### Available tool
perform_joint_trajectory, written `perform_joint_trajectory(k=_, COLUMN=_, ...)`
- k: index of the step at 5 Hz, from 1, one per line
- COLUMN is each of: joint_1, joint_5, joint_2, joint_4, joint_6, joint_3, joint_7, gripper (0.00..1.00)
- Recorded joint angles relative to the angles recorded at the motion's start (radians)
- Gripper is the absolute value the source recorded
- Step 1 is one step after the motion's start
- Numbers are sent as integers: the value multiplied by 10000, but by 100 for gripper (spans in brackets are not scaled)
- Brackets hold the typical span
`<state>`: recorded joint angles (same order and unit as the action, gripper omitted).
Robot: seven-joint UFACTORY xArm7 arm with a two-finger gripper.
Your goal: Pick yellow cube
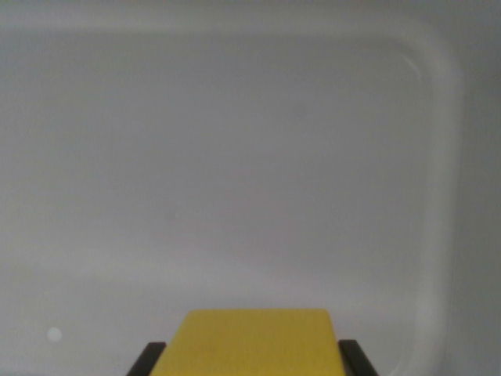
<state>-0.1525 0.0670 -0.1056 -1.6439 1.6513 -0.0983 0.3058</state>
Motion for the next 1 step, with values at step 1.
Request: perform_joint_trajectory(k=1, joint_1=0, joint_5=0, joint_2=0, joint_4=0, joint_6=0, joint_3=0, joint_7=0, gripper=100)
